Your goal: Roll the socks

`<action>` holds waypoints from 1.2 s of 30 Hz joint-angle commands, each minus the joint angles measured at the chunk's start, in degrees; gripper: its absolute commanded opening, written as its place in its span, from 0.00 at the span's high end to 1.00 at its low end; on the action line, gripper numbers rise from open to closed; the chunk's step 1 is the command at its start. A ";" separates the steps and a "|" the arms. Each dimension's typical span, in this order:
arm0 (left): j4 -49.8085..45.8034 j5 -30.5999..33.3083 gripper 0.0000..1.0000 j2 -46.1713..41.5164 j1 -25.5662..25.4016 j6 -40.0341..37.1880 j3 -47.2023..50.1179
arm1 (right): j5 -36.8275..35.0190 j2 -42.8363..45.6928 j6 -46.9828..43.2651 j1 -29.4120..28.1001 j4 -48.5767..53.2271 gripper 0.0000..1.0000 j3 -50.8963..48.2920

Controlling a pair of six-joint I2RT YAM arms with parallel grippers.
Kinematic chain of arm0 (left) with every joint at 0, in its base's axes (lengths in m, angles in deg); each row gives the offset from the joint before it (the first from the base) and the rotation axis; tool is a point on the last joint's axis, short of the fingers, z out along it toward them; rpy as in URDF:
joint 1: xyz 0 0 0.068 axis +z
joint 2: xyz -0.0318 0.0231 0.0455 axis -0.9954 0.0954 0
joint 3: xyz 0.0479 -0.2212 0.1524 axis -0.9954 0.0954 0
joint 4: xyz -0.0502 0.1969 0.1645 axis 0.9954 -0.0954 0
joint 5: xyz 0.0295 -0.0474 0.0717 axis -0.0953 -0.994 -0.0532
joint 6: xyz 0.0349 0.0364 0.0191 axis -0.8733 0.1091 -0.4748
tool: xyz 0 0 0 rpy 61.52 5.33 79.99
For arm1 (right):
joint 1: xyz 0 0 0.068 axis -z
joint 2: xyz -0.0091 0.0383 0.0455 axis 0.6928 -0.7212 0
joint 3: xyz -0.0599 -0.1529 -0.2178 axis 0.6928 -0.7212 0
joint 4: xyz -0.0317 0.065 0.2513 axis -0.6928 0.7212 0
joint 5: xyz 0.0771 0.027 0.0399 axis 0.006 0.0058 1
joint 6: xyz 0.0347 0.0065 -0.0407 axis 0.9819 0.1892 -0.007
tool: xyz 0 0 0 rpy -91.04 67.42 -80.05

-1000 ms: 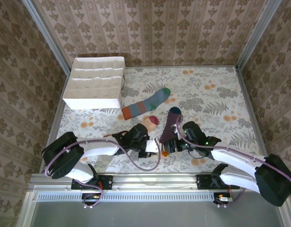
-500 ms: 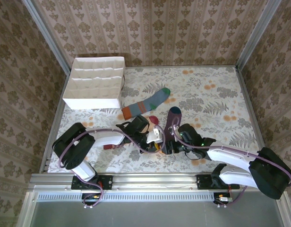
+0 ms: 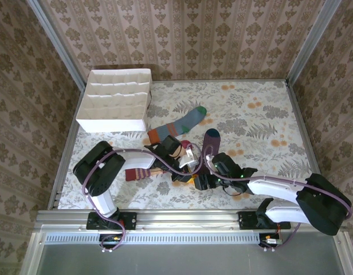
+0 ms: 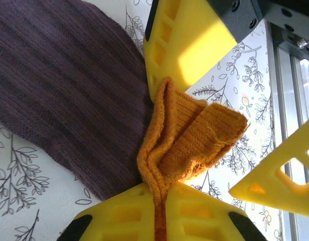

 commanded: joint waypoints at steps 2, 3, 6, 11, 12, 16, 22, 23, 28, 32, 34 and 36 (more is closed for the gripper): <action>-2.71 -2.35 1.00 1.70 0.38 1.08 -2.01 | -2.69 -1.19 0.74 -0.35 -0.20 0.46 0.26; -2.73 -2.14 1.00 1.64 0.38 0.82 -2.14 | -4.05 -1.07 1.33 -0.29 0.66 0.53 0.41; -1.77 -1.06 1.00 0.75 0.33 -0.17 -1.54 | -9.91 0.78 4.18 -0.36 5.27 0.78 0.63; 6.66 2.00 0.88 -4.50 0.33 -3.97 3.92 | -13.43 6.31 9.34 0.46 9.77 0.95 -1.29; 9.29 2.83 0.86 -6.28 0.33 -4.80 5.58 | -13.24 7.29 10.23 0.92 10.43 0.97 -1.77; 15.74 5.94 0.75 -11.21 0.73 -6.37 9.30 | -11.03 9.11 13.42 3.59 13.67 0.97 -2.84; 16.30 6.25 0.68 -10.66 -1.34 -6.42 7.86 | -5.42 5.35 13.56 5.75 12.71 0.97 -2.28; 16.23 7.55 0.68 -10.32 -2.10 -6.53 7.58 | -4.55 4.28 13.42 5.99 12.84 0.97 -1.85; 17.92 10.55 0.67 -6.74 -5.47 -5.87 5.59 | -0.77 -1.11 11.79 6.74 14.28 0.96 1.32; 18.10 10.70 0.60 -3.80 -5.86 -3.38 2.78 | 0.08 -3.00 10.58 6.92 15.56 0.95 3.31; 18.16 11.18 0.60 -2.60 -5.85 -1.97 1.57 | 0.19 -3.30 10.39 7.05 15.59 0.95 3.66; 16.98 11.42 0.63 -1.24 -5.80 -1.35 0.34 | 0.42 -3.23 10.43 7.40 15.59 0.94 3.69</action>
